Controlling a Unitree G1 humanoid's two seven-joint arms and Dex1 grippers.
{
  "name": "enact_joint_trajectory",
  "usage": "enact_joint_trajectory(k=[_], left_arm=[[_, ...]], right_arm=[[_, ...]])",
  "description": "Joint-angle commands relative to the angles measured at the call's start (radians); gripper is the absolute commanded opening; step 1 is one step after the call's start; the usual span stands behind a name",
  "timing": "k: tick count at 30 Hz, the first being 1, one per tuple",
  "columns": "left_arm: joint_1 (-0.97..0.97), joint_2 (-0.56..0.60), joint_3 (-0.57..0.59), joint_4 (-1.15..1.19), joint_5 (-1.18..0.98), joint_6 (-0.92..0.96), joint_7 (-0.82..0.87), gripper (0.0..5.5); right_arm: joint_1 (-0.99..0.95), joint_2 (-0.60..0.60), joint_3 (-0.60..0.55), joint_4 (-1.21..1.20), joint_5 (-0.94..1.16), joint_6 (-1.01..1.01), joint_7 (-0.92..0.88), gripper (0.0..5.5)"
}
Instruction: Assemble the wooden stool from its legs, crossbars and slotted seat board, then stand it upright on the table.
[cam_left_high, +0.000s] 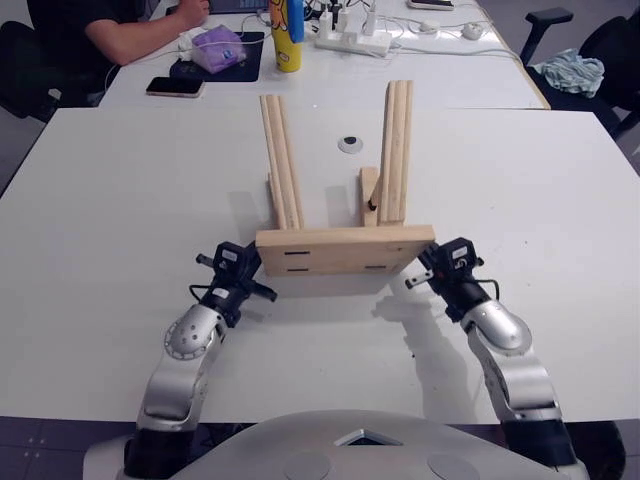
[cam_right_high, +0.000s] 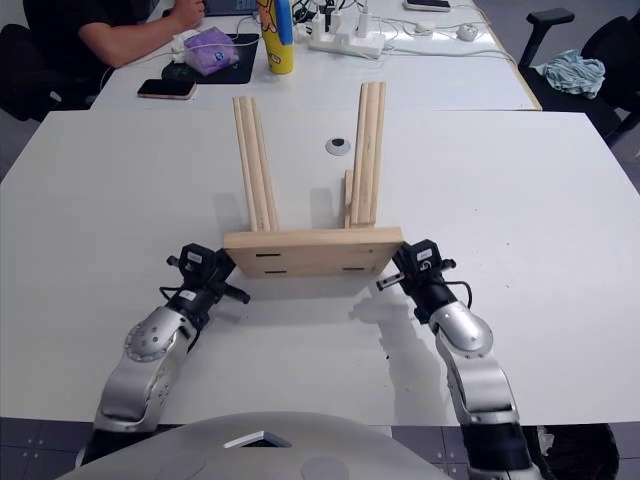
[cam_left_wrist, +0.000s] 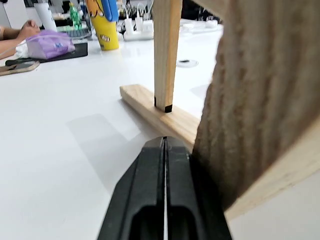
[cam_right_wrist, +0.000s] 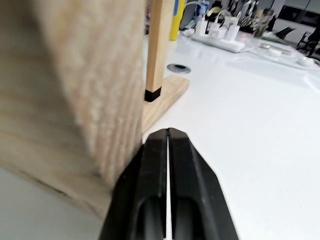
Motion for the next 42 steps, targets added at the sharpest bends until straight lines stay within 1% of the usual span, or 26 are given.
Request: enact_joint_trajectory(k=[1, 4, 6, 9, 13, 21, 31, 36, 42], left_arm=[[0.026, 0.001, 0.024, -0.036, 0.013, -0.012, 0.017, 0.01], [0.036, -0.027, 0.057, -0.025, 0.037, -0.068, 0.071, 0.01], [0.039, -0.046, 0.076, -0.017, 0.063, -0.1, 0.115, 0.01], [0.029, -0.045, 0.085, 0.036, 0.093, -0.106, 0.135, 0.01], [0.04, -0.038, 0.041, 0.107, 0.099, -0.054, 0.099, 0.01], [-0.023, -0.005, -0.005, 0.151, 0.126, 0.033, 0.038, 0.01], [-0.048, 0.002, -0.078, 0.108, 0.13, 0.131, -0.012, 0.01], [-0.056, -0.006, -0.082, 0.073, 0.117, 0.166, -0.014, 0.01], [-0.095, -0.047, -0.053, -0.037, 0.062, 0.192, -0.007, 0.01]], right_arm=[[-0.027, -0.003, -0.052, 0.0, -0.053, -0.017, -0.047, 0.0], [-0.023, 0.003, -0.116, 0.027, -0.143, -0.084, -0.141, 0.0], [-0.017, 0.01, -0.139, 0.046, -0.151, -0.088, -0.155, 0.0], [-0.009, 0.031, -0.102, 0.087, -0.103, -0.03, -0.099, 0.0], [-0.026, 0.058, -0.044, 0.128, -0.042, 0.067, -0.028, 0.0], [-0.019, 0.085, 0.005, 0.12, -0.011, 0.16, 0.004, 0.0], [-0.022, 0.086, 0.042, 0.093, -0.013, 0.199, 0.017, 0.0], [-0.037, 0.088, 0.042, 0.08, -0.001, 0.217, 0.021, 0.0], [-0.069, 0.112, 0.03, -0.015, 0.087, 0.277, 0.047, 0.0]])
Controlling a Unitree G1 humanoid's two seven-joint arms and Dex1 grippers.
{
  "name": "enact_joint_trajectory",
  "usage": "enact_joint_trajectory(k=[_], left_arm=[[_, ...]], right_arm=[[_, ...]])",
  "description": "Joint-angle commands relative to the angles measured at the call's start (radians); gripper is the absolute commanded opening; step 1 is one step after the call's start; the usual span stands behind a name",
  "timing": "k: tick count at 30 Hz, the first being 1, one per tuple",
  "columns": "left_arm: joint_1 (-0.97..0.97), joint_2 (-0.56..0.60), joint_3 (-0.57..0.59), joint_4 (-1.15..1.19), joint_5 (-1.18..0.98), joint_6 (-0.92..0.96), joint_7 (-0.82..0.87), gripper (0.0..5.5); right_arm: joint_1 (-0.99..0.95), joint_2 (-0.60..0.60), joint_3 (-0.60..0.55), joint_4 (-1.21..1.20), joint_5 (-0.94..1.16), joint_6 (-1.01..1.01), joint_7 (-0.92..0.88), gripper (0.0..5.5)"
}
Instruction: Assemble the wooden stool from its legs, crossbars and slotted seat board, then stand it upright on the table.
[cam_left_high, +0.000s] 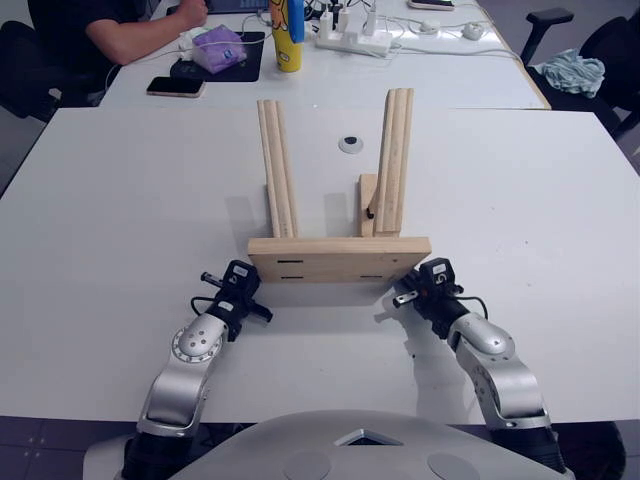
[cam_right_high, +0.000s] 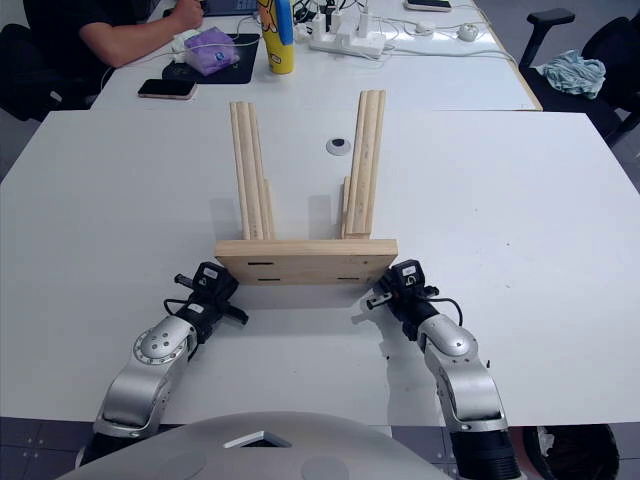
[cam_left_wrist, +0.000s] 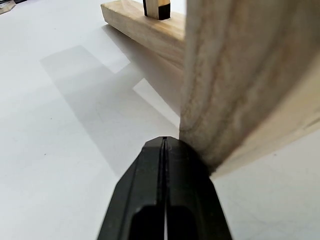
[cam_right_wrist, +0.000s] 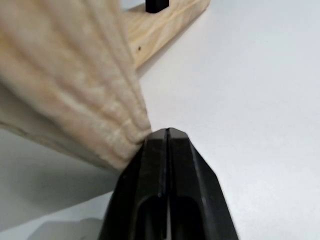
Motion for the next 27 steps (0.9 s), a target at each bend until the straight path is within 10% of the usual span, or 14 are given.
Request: enact_joint_trajectory(k=[1, 27], left_arm=[[-0.062, -0.034, -0.007, -0.119, -0.058, 0.029, -0.02, 0.01], [-0.427, -0.029, 0.165, -0.339, -0.18, 0.374, -0.036, 0.01]], right_arm=[[-0.05, 0.033, 0.008, -0.123, 0.106, 0.058, 0.045, 0.0], [-0.399, 0.067, -0.13, -0.348, 0.32, 0.363, 0.007, 0.0]])
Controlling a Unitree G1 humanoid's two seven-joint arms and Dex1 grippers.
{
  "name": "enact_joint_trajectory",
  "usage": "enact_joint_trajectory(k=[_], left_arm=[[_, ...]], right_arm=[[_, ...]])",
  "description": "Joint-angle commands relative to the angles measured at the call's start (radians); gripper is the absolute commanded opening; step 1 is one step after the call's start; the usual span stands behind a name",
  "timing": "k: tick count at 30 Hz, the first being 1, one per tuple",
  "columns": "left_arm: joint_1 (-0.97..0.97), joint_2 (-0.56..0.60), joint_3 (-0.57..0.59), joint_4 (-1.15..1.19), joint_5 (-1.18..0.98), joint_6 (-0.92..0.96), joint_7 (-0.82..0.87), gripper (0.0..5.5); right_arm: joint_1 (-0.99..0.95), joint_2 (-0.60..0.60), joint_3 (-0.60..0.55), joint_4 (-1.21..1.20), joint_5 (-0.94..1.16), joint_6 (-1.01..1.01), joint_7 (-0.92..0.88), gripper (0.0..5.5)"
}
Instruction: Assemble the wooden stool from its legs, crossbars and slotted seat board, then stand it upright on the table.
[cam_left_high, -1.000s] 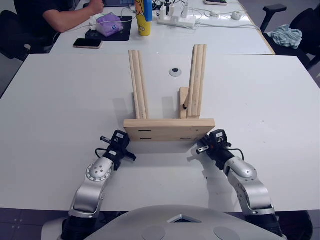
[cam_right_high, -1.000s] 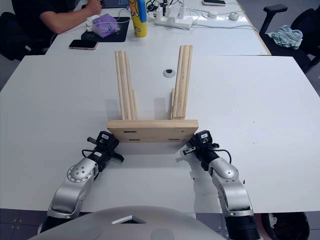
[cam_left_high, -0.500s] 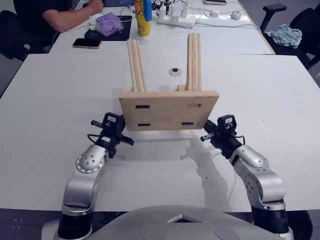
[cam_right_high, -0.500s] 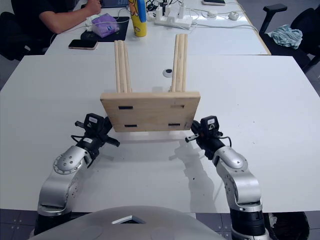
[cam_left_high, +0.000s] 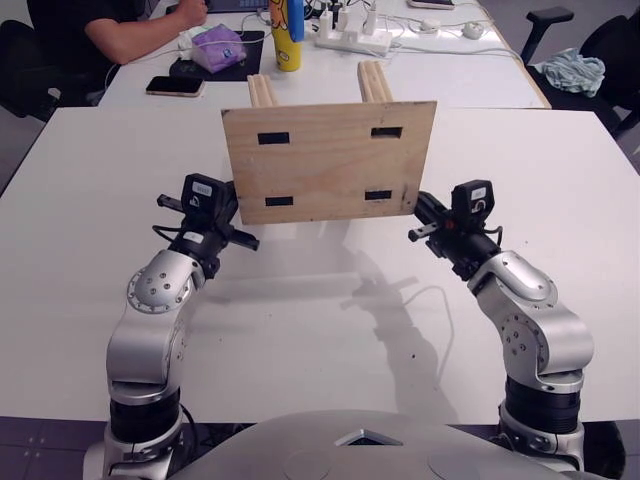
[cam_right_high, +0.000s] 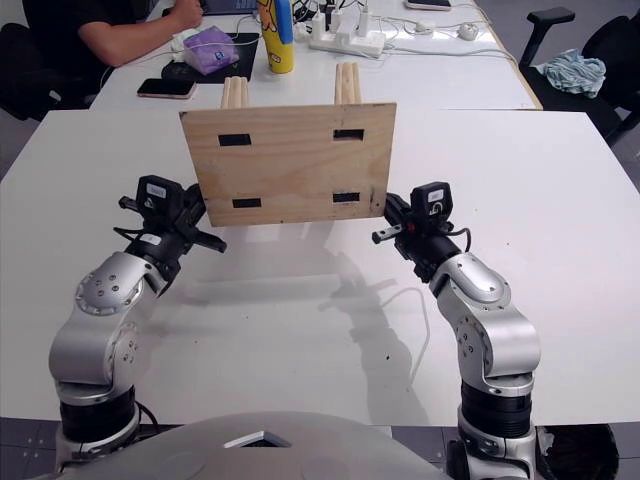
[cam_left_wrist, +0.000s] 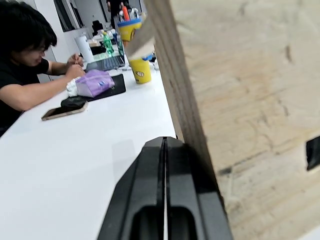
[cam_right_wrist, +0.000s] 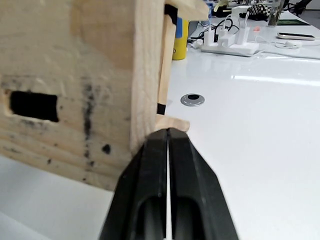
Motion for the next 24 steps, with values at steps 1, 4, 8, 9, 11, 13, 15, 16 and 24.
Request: enact_joint_trajectory(k=[1, 4, 8, 9, 11, 13, 15, 16, 24], left_arm=[[-0.098, -0.024, -0.01, -0.036, -0.103, 0.035, -0.053, 0.01], [-0.143, -0.023, 0.016, -0.031, -0.121, 0.054, -0.053, 0.01], [-0.176, -0.011, 0.03, -0.01, -0.129, 0.056, -0.056, 0.01], [-0.187, -0.014, 0.038, -0.006, -0.133, 0.057, -0.054, 0.01], [-0.21, -0.013, 0.044, 0.001, -0.136, 0.06, -0.054, 0.01], [-0.235, -0.009, 0.05, 0.015, -0.136, 0.06, -0.057, 0.01], [-0.268, -0.007, 0.068, 0.041, -0.14, 0.058, -0.062, 0.01], [-0.283, -0.003, 0.075, 0.055, -0.141, 0.057, -0.066, 0.01], [-0.268, 0.072, 0.055, 0.131, -0.13, 0.07, -0.097, 0.01]], right_arm=[[-0.088, 0.049, 0.035, -0.069, 0.117, 0.007, 0.035, 0.0], [-0.115, 0.056, 0.024, -0.074, 0.132, 0.014, 0.024, 0.0], [-0.159, 0.065, 0.011, -0.065, 0.146, 0.02, 0.013, 0.0], [-0.176, 0.069, 0.007, -0.06, 0.15, 0.021, 0.009, 0.0], [-0.209, 0.077, -0.002, -0.052, 0.161, 0.025, -0.003, 0.0], [-0.234, 0.083, -0.008, -0.047, 0.169, 0.029, -0.011, 0.0], [-0.256, 0.089, -0.015, -0.044, 0.176, 0.033, -0.02, 0.0], [-0.264, 0.091, -0.018, -0.043, 0.179, 0.035, -0.024, 0.0], [-0.195, 0.07, 0.011, -0.035, 0.155, 0.01, -0.021, 0.0]])
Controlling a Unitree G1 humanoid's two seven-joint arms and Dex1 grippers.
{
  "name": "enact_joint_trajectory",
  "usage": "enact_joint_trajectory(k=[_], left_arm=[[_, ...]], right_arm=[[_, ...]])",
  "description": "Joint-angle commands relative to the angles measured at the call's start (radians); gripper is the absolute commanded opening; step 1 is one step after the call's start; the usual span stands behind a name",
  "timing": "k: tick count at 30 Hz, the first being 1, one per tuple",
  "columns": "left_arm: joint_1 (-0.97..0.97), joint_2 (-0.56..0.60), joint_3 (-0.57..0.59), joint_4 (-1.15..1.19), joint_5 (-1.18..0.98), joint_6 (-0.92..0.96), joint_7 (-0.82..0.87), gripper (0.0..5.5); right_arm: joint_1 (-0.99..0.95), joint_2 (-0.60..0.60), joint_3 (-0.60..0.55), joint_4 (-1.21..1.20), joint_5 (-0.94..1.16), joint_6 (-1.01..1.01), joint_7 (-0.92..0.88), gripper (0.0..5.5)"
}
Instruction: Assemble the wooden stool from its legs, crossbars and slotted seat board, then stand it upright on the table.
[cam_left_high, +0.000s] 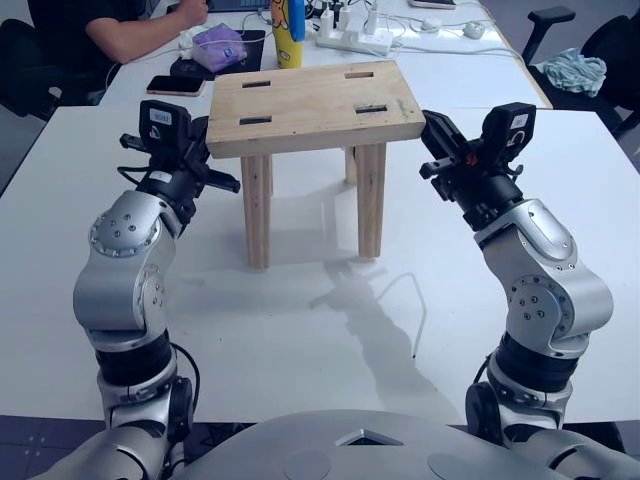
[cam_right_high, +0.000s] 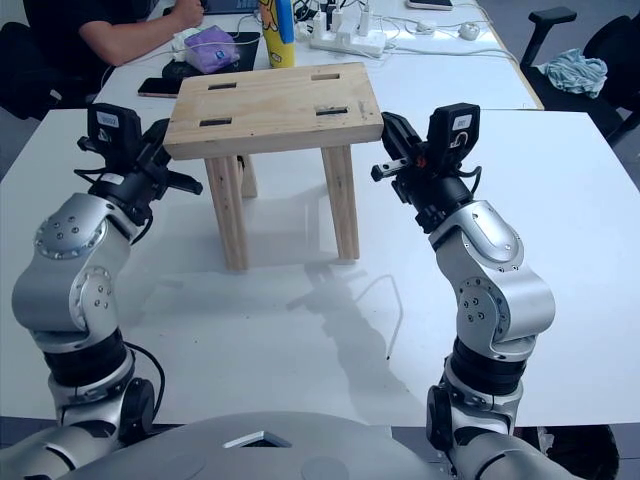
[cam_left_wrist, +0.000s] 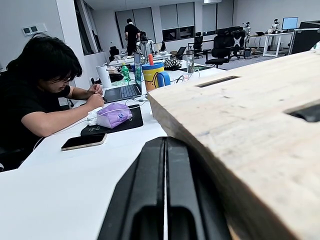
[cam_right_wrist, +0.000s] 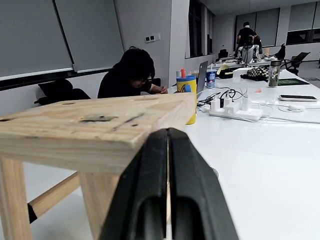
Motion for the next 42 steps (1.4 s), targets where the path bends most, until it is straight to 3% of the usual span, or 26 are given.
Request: enact_joint_trajectory(k=[1, 8, 13, 17, 26, 30, 33, 39, 42], left_arm=[[0.04, 0.027, -0.08, -0.012, -0.05, -0.001, -0.075, 0.01], [0.157, 0.079, -0.039, 0.073, 0.055, -0.159, -0.006, 0.01], [0.213, -0.03, 0.069, 0.179, 0.142, -0.484, 0.215, 0.01], [0.258, -0.104, 0.078, 0.27, 0.167, -0.699, 0.306, 0.01], [0.275, -0.148, 0.013, 0.341, 0.094, -0.932, 0.213, 0.01], [0.281, -0.122, 0.027, 0.332, 0.061, -0.948, 0.17, 0.01], [0.28, -0.041, 0.131, 0.3, -0.109, -0.9, 0.056, 0.01], [0.369, 0.243, 0.323, 0.279, -0.731, -0.453, -0.36, 0.01], [0.474, 0.34, 0.252, 0.231, -0.853, -0.272, -0.515, 0.01]], right_arm=[[0.053, 0.001, 0.079, -0.016, 0.036, -0.018, 0.053, 0.0], [0.181, -0.064, 0.09, 0.048, -0.123, -0.16, -0.005, 0.0], [0.187, -0.029, -0.003, 0.246, -0.255, -0.37, -0.123, 0.0], [0.165, 0.004, 0.002, 0.444, -0.309, -0.531, -0.146, 0.0], [0.16, 0.059, 0.065, 0.46, -0.334, -0.701, -0.115, 0.0], [0.164, 0.061, 0.034, 0.451, -0.208, -0.637, -0.046, 0.0], [0.198, -0.031, 0.023, 0.443, -0.035, -0.515, 0.171, 0.0], [0.287, -0.269, -0.05, 0.455, 0.3, -0.188, 0.559, 0.0], [0.266, -0.302, 0.028, 0.446, 0.332, -0.121, 0.66, 0.0]])
